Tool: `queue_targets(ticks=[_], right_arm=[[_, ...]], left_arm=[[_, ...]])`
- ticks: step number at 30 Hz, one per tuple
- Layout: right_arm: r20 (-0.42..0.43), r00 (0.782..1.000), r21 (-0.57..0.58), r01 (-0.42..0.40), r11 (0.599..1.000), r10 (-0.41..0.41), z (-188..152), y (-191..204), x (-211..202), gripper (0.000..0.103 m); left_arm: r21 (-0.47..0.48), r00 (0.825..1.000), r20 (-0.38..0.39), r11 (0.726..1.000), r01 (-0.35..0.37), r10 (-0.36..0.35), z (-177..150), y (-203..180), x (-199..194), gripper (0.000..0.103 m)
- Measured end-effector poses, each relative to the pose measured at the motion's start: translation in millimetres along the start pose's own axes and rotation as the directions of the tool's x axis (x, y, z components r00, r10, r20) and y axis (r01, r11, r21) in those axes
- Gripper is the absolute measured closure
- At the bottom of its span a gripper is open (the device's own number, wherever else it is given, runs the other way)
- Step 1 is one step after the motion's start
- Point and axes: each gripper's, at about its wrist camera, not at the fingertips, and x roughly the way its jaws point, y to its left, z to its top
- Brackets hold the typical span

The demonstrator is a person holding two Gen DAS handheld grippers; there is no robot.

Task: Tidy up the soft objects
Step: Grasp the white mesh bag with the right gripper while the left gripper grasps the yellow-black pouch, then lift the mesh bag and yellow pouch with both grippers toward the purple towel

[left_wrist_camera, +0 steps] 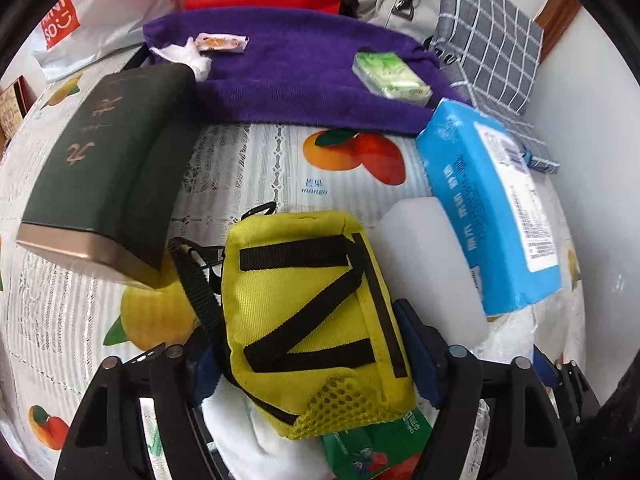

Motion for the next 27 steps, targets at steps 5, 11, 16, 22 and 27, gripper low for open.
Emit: queue_targets(ticks=[5, 11, 16, 22, 27], right_arm=[[-0.007, 1.0, 0.027, 0.013, 1.0, -0.013, -1.1, -3.7, -3.7, 0.062], [-0.027, 1.0, 0.065, 0.014, 0.998, -0.012, -4.6, -12.2, -9.5, 0.089], [-0.038, 0.999, 0.079, 0.003, 0.997, 0.0, -8.0, -13.0, -18.5, 0.091], [-0.021, 1.0, 0.072, 0.004, 0.997, -0.002, -5.8, -6.5, -32.8, 0.092], [-0.002, 0.999, 0.09, -0.032, 0.995, 0.032, 3.2, -0.4, -47.3, 0.092]], left_arm=[[0.002, 0.999, 0.042, 1.0, 0.02, -0.02, -10.0, 10.1, -22.9, 0.032], [-0.024, 0.997, 0.072, 0.999, 0.025, -0.024, -24.4, 24.1, -42.2, 0.032], [-0.05, 0.997, 0.083, 0.999, 0.004, 0.001, -40.2, 44.1, -55.1, 0.032], [-0.108, 0.996, 0.088, 0.994, -0.024, 0.034, -55.8, 77.8, -64.9, 0.032], [-0.137, 0.993, 0.114, 0.991, -0.004, 0.019, -60.3, 93.7, -75.6, 0.032]])
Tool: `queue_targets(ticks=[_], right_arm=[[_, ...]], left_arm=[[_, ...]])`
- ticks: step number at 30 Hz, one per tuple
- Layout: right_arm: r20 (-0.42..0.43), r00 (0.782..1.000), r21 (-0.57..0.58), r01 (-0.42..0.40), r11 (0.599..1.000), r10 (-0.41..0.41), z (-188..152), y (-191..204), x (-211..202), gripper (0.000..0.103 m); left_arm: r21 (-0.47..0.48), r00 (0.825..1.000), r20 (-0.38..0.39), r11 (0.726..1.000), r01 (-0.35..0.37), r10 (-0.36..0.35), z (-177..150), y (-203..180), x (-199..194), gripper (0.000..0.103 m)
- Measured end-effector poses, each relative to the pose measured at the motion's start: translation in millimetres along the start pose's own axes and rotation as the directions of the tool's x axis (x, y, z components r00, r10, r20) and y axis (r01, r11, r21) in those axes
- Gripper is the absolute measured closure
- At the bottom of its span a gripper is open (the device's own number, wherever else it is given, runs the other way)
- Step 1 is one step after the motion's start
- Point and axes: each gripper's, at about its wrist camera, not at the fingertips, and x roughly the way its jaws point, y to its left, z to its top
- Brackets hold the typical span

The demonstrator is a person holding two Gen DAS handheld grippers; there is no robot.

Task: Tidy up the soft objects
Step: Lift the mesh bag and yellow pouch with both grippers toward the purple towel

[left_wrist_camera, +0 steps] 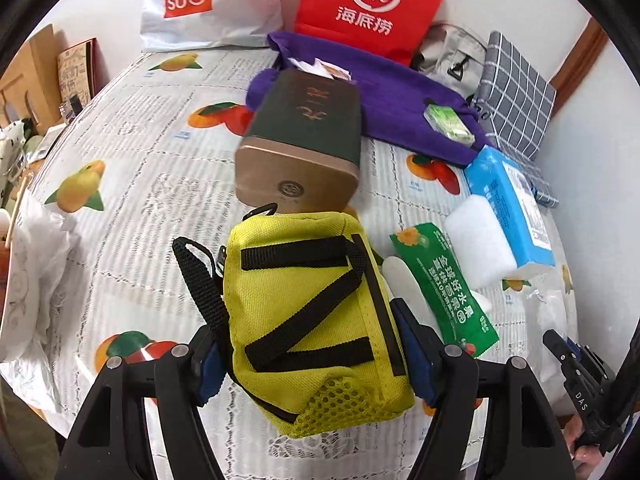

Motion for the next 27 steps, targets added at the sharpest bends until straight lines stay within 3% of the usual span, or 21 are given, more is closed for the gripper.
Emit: queue_targets(ticks=[13, 27], right_arm=[[0.071, 0.997, 0.02, 0.014, 1.0, -0.015, 44.9, 11.3, -34.3, 0.091], [0.146, 0.989, 0.009, -0.012, 1.0, 0.011, 108.7, 15.4, -40.2, 0.089]], left_arm=[[0.03, 0.996, 0.068, 0.998, 0.059, -0.061, 19.8, -1.6, -32.9, 0.032], [0.046, 0.99, 0.131, 0.998, 0.048, -0.053, 66.5, -8.4, -49.4, 0.032]])
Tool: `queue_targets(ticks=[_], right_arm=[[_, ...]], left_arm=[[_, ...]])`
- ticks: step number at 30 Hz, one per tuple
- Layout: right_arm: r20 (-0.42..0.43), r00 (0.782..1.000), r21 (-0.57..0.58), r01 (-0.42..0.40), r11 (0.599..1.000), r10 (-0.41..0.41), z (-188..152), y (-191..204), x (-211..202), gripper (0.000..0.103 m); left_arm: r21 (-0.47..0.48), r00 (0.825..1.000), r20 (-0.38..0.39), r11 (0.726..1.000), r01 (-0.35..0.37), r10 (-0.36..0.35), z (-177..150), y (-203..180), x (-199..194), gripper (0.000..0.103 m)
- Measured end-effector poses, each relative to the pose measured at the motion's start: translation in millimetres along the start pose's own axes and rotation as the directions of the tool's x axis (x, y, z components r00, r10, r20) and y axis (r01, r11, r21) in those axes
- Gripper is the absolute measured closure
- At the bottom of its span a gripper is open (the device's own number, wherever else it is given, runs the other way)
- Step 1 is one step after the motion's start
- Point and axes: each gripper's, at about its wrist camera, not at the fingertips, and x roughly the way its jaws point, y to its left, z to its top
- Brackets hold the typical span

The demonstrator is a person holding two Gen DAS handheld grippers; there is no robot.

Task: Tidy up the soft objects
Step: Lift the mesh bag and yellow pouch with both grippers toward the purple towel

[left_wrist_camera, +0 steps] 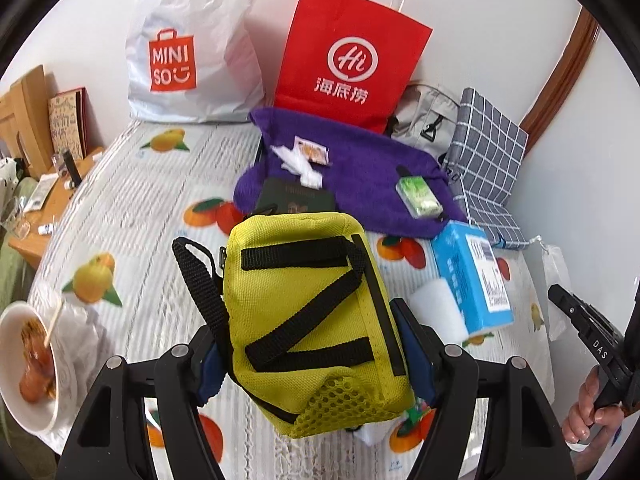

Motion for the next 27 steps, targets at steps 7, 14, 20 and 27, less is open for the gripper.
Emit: queue_targets(ticks=[7, 14, 20, 27], right_arm=[[0.019, 1.0, -0.054, -0.02, 0.998, 0.021, 42.1, 11.8, 21.8, 0.089], [0.033, 0.999, -0.07, -0.021, 0.997, 0.024, 79.9, 17.6, 47.8, 0.089], [0.07, 0.997, -0.06, -0.006, 0.998, 0.01, 109.4, 17.4, 68.2, 0.089], [0.061, 0.998, -0.048, -0.019, 0.999, 0.022, 142.0, 18.1, 99.8, 0.089]], left_arm=[[0.015, 1.0, 0.018, 1.0, -0.015, 0.014, 32.1, -7.1, 8.4, 0.032], [0.023, 0.999, 0.029, 1.0, -0.014, 0.013, 66.7, -10.3, 20.5, 0.032], [0.005, 1.0, 0.009, 1.0, 0.017, -0.017, 93.0, -9.8, 39.2, 0.032], [0.017, 1.0, 0.003, 1.0, 0.009, -0.009, 122.0, -13.3, 63.1, 0.032]])
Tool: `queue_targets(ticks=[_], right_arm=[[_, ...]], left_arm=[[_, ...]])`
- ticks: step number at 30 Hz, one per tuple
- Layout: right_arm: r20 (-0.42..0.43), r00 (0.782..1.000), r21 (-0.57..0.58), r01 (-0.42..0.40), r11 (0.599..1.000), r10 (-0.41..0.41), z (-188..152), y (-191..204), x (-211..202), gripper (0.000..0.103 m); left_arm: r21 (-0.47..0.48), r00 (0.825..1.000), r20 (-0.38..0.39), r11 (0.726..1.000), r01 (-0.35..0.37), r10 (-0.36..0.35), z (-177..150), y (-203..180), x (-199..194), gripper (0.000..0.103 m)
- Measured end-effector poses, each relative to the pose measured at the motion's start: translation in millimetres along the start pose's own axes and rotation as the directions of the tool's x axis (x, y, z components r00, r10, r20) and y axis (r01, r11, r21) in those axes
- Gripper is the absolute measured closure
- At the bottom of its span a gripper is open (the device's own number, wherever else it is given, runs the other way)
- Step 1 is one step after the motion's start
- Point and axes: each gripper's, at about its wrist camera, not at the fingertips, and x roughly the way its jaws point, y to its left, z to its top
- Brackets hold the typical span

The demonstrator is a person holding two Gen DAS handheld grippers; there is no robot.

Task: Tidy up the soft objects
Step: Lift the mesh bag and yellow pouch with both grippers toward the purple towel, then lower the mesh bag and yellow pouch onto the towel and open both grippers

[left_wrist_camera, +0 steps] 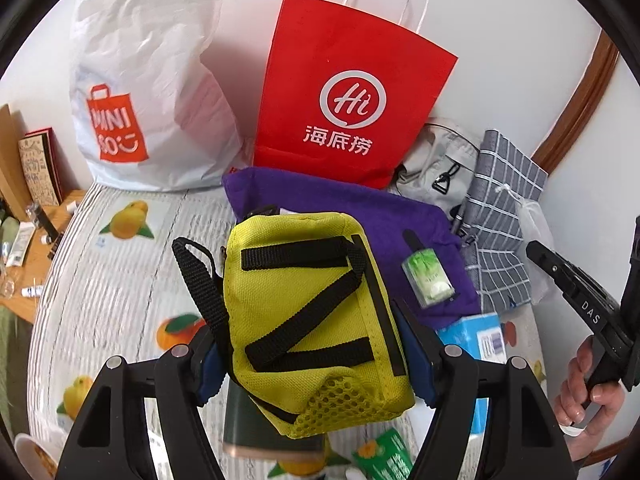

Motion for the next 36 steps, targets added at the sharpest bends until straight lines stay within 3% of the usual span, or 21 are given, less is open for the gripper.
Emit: queue_targets(ticks=[7, 12, 21, 30, 36], right_arm=[[-0.014, 1.0, 0.0, -0.02, 1.0, 0.02, 22.3, -2.2, 39.5, 0.089], [-0.039, 0.999, -0.004, -0.029, 1.0, 0.029, 29.3, -3.4, 68.7, 0.089], [-0.128, 0.99, -0.012, -0.054, 0.998, 0.052, 16.0, -3.9, 123.1, 0.089], [-0.222, 0.973, 0.007, -0.067, 0.998, 0.067, 1.5, -16.1, 157.0, 0.079], [-0.246, 0.966, 0.028, -0.068, 0.997, 0.072, -5.0, -19.4, 167.3, 0.067]], left_arm=[[-0.007, 0.999, -0.038, 1.0, 0.028, -0.028, 14.8, -3.6, 34.5, 0.032], [0.003, 0.998, -0.056, 1.0, 0.008, -0.007, 28.8, -4.5, 57.5, 0.032], [-0.003, 0.993, -0.121, 1.0, 0.003, -0.003, 53.7, -8.2, 109.8, 0.032], [-0.018, 0.982, -0.186, 0.999, 0.036, -0.039, 49.8, -10.6, 146.8, 0.032], [-0.013, 0.981, -0.185, 0.999, 0.05, -0.052, 49.8, -11.9, 158.4, 0.031]])
